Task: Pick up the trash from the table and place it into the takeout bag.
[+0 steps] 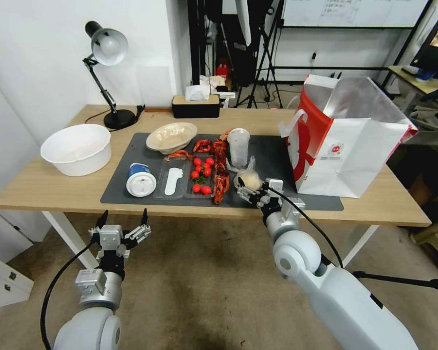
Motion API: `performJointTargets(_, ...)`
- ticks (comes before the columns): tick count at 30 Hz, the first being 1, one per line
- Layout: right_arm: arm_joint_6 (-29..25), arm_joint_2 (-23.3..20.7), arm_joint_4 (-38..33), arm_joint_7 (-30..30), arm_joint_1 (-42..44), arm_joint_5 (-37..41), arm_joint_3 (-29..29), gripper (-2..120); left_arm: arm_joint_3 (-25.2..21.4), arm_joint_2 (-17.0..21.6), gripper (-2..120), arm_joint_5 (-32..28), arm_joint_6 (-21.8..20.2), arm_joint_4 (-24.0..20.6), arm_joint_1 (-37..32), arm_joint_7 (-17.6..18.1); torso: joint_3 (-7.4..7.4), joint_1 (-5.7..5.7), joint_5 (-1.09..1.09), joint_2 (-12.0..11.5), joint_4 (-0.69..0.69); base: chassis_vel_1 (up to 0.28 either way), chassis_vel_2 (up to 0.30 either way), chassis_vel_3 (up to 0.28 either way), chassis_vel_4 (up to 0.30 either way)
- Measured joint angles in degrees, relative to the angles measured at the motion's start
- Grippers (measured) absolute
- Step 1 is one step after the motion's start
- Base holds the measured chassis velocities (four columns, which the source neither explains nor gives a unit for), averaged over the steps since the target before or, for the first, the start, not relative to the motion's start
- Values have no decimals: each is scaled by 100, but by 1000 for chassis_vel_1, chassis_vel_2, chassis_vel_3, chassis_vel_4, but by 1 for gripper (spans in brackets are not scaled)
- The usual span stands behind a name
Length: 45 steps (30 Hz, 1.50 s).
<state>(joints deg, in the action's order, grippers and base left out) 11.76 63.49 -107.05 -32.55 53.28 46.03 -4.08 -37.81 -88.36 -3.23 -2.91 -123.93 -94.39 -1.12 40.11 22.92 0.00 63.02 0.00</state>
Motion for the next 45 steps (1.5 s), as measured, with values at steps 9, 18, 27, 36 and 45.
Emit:
performJointTargets(9, 145, 109, 170, -130, -184, -2, -123, 70, -6, -11, 100, 24, 58, 37, -8, 11, -1, 0, 0, 0, 0, 0, 0, 0, 0)
performJointTargets(18, 496, 134, 165, -398, -222, -18, -157, 41, -4, -14, 100, 44, 110, 77, -6, 18, -1, 0, -1, 1, 1, 0, 0, 0, 0)
performJointTargets(27, 566, 125, 128, -489, -210, -3, -146, 14, 6, -19, 100, 89, 162, 110, -13, 21, -1, 0, 0, 1, 0, 0, 0, 0, 0)
performJointTargets(36, 290, 18, -377, -176, -19, -84, 104, 8, 12, -14, 100, 96, 171, 114, -12, 21, 0, 0, 0, 1, 0, 0, 0, 0, 0)
performJointTargets(45, -370, -363, -1425, 716, 87, -137, 972, 7, 47, -19, 100, 122, 170, 113, -2, 22, 0, 0, 0, 1, -1, 0, 0, 0, 0)
